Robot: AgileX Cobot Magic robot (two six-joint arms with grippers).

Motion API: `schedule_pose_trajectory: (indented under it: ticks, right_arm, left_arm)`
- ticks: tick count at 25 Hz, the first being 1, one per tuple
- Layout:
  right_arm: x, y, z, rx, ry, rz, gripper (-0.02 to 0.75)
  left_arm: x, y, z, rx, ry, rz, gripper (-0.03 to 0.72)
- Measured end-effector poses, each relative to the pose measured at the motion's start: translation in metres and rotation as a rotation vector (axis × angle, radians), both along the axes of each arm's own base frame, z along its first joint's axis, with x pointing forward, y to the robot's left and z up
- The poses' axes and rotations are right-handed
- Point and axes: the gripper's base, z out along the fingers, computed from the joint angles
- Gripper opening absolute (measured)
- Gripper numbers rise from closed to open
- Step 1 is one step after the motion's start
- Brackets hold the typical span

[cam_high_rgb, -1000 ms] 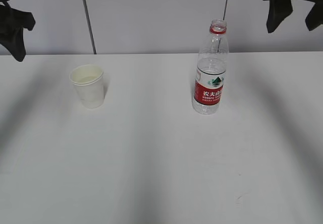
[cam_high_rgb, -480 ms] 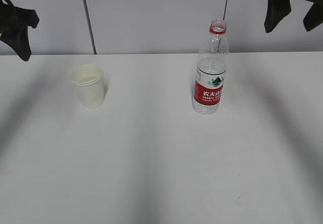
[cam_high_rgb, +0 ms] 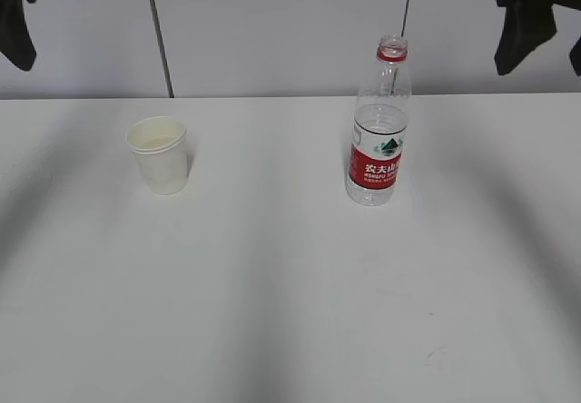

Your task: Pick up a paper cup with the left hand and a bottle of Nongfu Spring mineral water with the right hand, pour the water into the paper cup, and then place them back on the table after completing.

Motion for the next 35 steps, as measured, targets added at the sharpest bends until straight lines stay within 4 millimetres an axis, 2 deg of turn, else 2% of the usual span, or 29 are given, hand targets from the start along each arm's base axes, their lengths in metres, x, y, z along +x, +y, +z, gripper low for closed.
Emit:
schedule_pose_trajectory:
  ticks: [7,11,16,26,35]
  right_arm:
    - [-0.045,-0.008,-0.007,-0.004,0.03,0.004,0.572]
    - [-0.075,-0.013,-0.008,-0.002,0.024,0.005,0.572]
    - [-0.108,-0.018,-0.005,0.003,-0.01,0.006,0.572]
    - [-0.157,-0.027,-0.002,-0.004,-0.087,0.043,0.572]
    - [-0.202,-0.039,-0.021,-0.056,-0.126,0.064,0.572]
  left_arm:
    - [-0.044,0.003,0.041,-0.056,-0.124,-0.009,0.469]
    - [-0.075,0.007,0.044,-0.067,-0.14,-0.012,0.466]
    - [-0.11,0.012,0.03,-0.053,-0.114,-0.03,0.436]
    - [-0.176,0.023,0.01,-0.053,-0.142,-0.03,0.407]
    - [-0.243,0.034,-0.003,-0.055,-0.271,-0.035,0.406]
